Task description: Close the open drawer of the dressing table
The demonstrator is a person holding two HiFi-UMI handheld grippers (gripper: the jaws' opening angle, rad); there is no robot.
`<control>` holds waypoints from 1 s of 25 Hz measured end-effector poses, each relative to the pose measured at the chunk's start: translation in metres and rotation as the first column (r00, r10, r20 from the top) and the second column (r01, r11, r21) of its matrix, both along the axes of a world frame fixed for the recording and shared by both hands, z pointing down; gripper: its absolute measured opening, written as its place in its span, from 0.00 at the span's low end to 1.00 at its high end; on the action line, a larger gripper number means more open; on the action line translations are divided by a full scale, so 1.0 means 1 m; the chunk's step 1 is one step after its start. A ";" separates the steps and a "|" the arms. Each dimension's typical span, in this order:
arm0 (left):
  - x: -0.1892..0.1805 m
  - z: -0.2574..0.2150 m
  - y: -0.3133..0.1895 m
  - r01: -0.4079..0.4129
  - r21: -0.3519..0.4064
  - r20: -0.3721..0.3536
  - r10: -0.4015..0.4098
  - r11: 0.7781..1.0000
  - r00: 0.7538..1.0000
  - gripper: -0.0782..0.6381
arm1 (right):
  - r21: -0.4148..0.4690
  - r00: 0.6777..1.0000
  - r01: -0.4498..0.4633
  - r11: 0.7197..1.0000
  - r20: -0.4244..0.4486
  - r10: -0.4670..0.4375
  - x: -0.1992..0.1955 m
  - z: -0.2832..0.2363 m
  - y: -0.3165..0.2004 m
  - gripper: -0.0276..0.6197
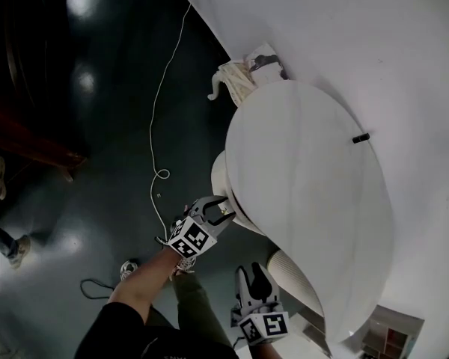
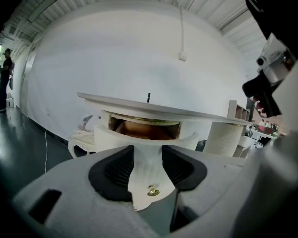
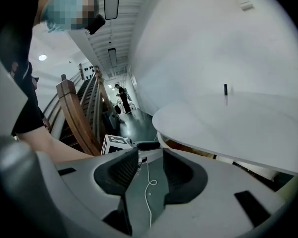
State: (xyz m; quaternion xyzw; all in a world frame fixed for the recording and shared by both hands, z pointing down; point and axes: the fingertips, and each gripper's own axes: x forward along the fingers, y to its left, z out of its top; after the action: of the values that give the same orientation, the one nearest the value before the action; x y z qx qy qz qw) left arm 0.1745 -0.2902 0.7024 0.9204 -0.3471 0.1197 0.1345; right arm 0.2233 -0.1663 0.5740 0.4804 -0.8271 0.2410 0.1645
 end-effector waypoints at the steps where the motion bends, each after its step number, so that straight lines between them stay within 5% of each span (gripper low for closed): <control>1: 0.001 0.000 -0.003 -0.002 0.002 -0.002 0.002 1.000 1.000 0.36 | -0.001 1.000 -0.001 1.000 0.000 0.001 0.001 0.000 -0.001 0.29; 25: 0.037 -0.002 -0.052 -0.014 0.025 -0.063 0.015 1.000 0.998 0.36 | 0.000 1.000 -0.014 1.000 0.004 0.014 0.022 0.004 -0.018 0.29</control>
State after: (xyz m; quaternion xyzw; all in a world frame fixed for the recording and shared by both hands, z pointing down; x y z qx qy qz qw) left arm 0.2114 -0.3420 0.6999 0.9278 -0.3374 0.0874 0.1330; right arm 0.2457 -0.1840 0.5781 0.4857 -0.8241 0.2430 0.1608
